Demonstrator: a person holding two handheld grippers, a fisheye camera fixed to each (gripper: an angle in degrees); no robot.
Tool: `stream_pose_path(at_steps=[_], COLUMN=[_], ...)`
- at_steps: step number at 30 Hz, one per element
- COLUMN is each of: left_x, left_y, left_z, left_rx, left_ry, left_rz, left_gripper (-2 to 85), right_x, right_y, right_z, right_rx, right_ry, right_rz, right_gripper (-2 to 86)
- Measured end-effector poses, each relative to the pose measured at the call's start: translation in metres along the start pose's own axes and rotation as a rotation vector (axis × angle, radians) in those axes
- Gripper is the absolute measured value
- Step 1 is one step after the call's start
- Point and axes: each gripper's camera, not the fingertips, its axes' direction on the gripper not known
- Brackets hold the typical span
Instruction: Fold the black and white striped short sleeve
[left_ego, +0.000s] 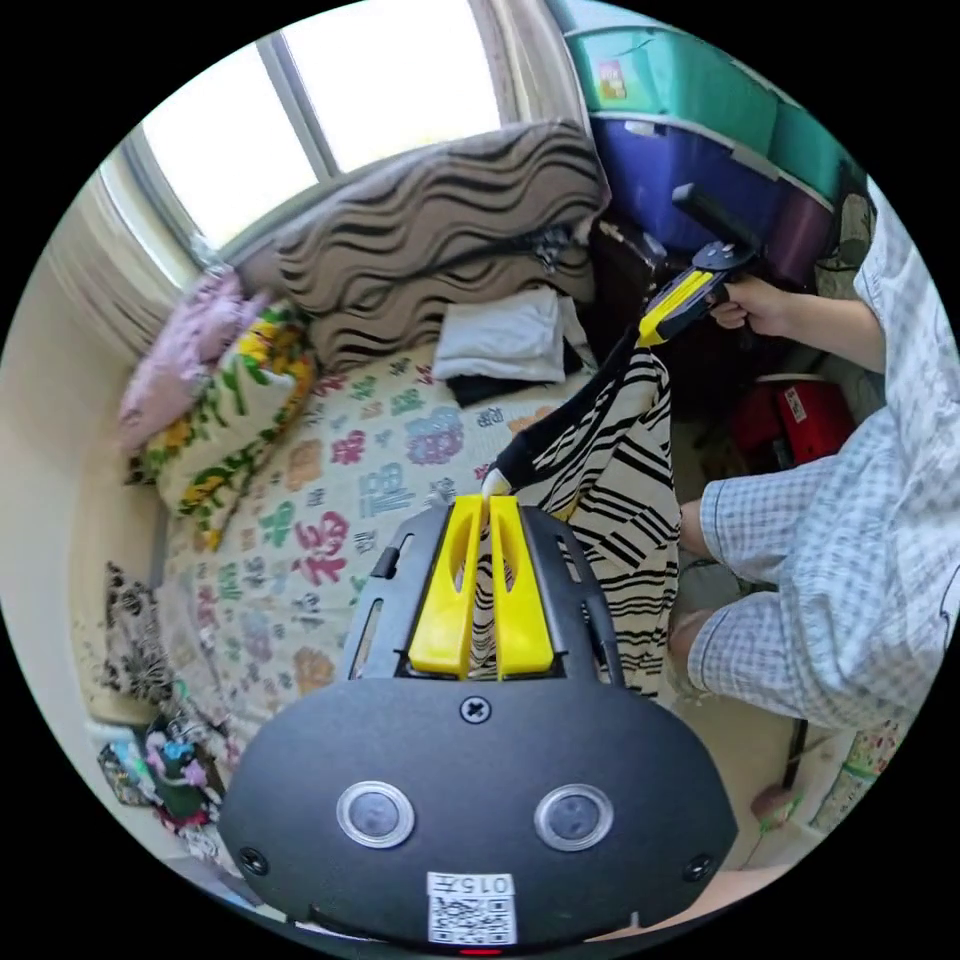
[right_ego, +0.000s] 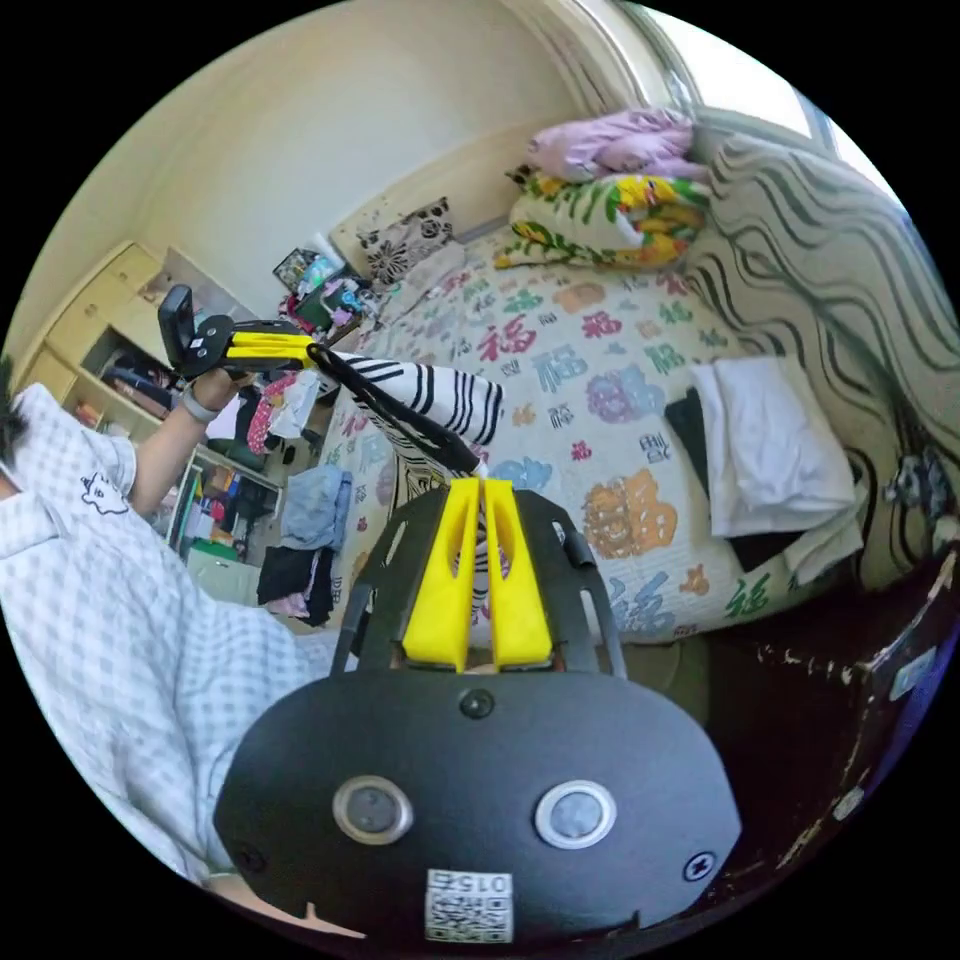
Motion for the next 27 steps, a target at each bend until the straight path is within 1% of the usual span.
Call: stream_pose_path(at_steps=[1,2,4,7,11,13,16,19,23,27], left_x=[0.016,0.023,0.051,0.087,0.126,0.147,0.158,0.161,0.151,0.108], left_y=[0.016,0.023,0.055,0.091,0.124,0.143,0.166,0.185,0.197,0.2], left_z=[-0.04,-0.06,-0.129,-0.196,-0.249,-0.271,-0.288,-0.295,-0.291,-0.259], left_rx=[0.02,0.035,0.107,0.194,0.271,0.333,0.401,0.474,0.481,0.435], left_ry=[-0.076,-0.107,-0.187,-0.282,-0.352,-0.383,-0.376,-0.36,-0.388,-0.356], left_rz=[-0.014,-0.027,-0.092,-0.121,-0.115,-0.106,-0.127,-0.148,-0.178,-0.24], left_gripper=[0.3,0.3,0.3,0.4,0.4,0.4,0.4,0.4,0.5,0.5], right_x=[-0.032,-0.062,-0.104,-0.166,-0.235,-0.255,-0.279,-0.298,-0.307,-0.287], right_y=[0.0,0.002,0.006,0.017,0.035,0.041,0.044,0.036,0.002,-0.057], right_z=[-0.024,-0.047,-0.078,-0.122,-0.176,-0.197,-0.226,-0.244,-0.25,-0.237], right_rx=[0.038,0.076,0.122,0.175,0.224,0.262,0.316,0.35,0.33,0.263], right_ry=[0.012,0.018,0.023,0.057,0.185,0.225,0.249,0.319,0.382,0.369], right_rz=[-0.066,-0.123,-0.194,-0.307,-0.43,-0.455,-0.482,-0.521,-0.578,-0.6], right_gripper=[-0.1,-0.1,-0.1,-0.1,-0.3,-0.4,-0.5,-0.6,-0.8,-0.9])
